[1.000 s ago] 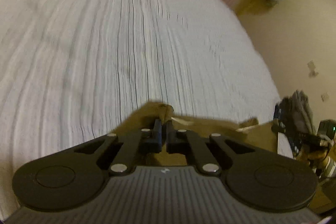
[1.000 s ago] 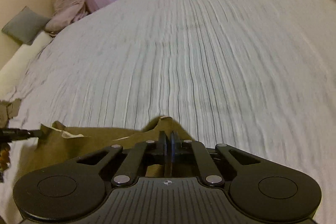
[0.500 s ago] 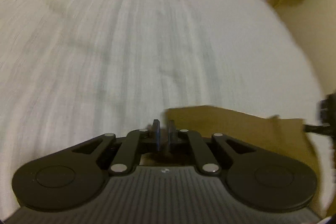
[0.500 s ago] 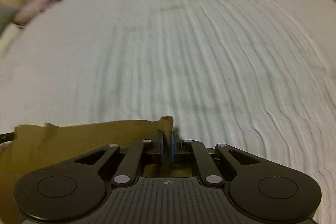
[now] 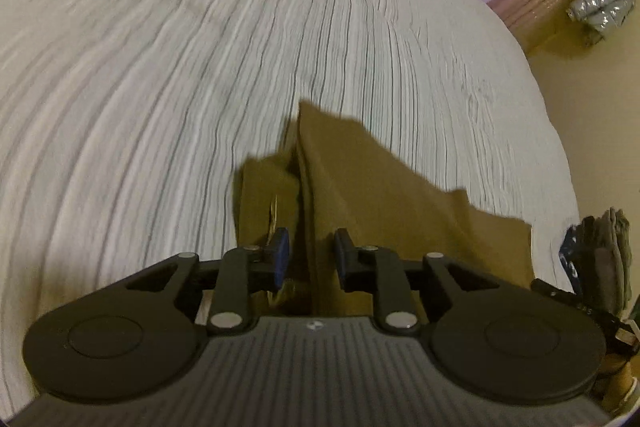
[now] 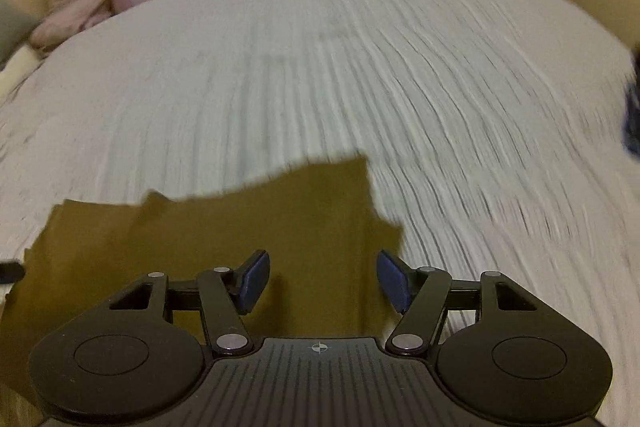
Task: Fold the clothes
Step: 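Lay the folded hem down with both grippers and open them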
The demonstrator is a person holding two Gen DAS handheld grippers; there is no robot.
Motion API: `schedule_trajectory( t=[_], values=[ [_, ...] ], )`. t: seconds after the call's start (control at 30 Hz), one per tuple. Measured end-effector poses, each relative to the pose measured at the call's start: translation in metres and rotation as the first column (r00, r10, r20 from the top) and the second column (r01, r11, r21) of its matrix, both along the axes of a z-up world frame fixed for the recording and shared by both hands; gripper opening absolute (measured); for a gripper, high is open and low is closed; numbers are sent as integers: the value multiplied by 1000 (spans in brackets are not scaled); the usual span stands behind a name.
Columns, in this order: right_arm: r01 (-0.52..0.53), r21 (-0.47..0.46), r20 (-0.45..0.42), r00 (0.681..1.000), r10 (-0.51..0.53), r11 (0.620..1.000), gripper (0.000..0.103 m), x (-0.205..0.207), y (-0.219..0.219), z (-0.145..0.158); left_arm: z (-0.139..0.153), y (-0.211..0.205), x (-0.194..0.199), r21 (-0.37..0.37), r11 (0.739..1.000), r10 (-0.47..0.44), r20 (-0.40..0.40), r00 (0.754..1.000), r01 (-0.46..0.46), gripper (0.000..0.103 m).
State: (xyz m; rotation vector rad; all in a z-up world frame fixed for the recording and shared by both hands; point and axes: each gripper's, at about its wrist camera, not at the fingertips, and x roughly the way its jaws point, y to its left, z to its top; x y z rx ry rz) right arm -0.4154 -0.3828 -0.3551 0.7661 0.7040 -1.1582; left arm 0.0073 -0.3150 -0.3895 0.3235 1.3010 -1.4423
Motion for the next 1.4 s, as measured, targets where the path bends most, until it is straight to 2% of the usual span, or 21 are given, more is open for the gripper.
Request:
schedule_trajectory(
  t=[0.03,0.07,0.17,0.33,0.43,0.47,0.6,0.63,0.67,0.73,0.8,0.97,1.0,1.03,1.07,1.1,1.27,1.3,1.33,1.37,1.4],
  values=[
    [22,22,13,1000,-22,1000,50,-7,3,-6,-1,-1,-2,-8,1000,-10,0,1000,10,14],
    [36,41,32,999,-38,999,36,-14,4,-11,-2,-1,-4,-16,1000,-20,1,1000,20,2],
    [67,89,58,996,-73,994,36,-29,4,-24,-7,2,-2,-34,999,-10,43,999,11,1],
    [63,69,60,996,-67,996,36,-30,8,-14,-9,4,-1,-47,999,-8,-18,1000,7,4],
    [61,22,113,992,-63,998,36,-33,6,-4,-7,-5,1,-60,998,18,-66,998,-22,26],
    [58,24,143,988,-61,998,36,-34,3,-4,-10,-7,4,-58,997,45,-88,995,-51,28],
    [89,65,221,970,-101,994,36,-38,-16,-19,-26,-17,11,-51,992,103,-138,985,-111,19],
    [100,78,241,963,-116,992,36,-40,-22,-23,-29,-18,11,-56,992,107,-136,985,-116,0],
    [109,86,263,956,-128,990,36,-42,-26,-26,-30,-18,11,-70,991,103,-117,988,-111,1],
    [111,71,279,952,-126,991,1,-44,-30,-26,-25,-14,8,-123,987,93,-74,993,-102,1],
    [112,56,288,950,-123,992,2,-45,-33,-25,-19,-7,6,-177,980,84,-28,996,-88,1],
    [103,57,250,962,-114,993,3,-42,-35,-24,-28,-15,-7,-135,991,-4,68,998,13,7],
    [107,64,255,959,-120,992,10,-42,-36,-23,-26,-19,-4,-143,990,10,49,999,-3,13],
    [110,56,262,958,-121,992,20,-43,-37,-19,-24,-23,0,-152,988,36,26,999,-32,25],
    [122,32,270,954,-126,992,50,-43,-36,-16,-23,-28,5,-160,985,66,4,998,-64,31],
    [131,13,276,952,-130,991,68,-43,-37,-13,-23,-34,10,-163,982,92,-15,996,-93,32],
    [134,-19,271,954,-124,991,67,-40,-55,-16,-36,-69,18,-125,989,78,-17,997,-79,28],
    [128,-15,269,956,-119,992,63,-38,-60,-19,-38,-74,17,-126,990,63,-27,998,-66,26],
    [116,-9,272,956,-110,993,52,-37,-63,-23,-40,-78,17,-131,990,52,-30,998,-55,7],
    [99,3,277,956,-95,995,19,-36,-67,-27,-39,-79,16,-148,988,45,-18,999,-47,1],
    [87,11,272,958,-87,996,5,-35,-71,-29,-38,-81,15,-164,986,38,-7,999,-39,1]
  ],
)
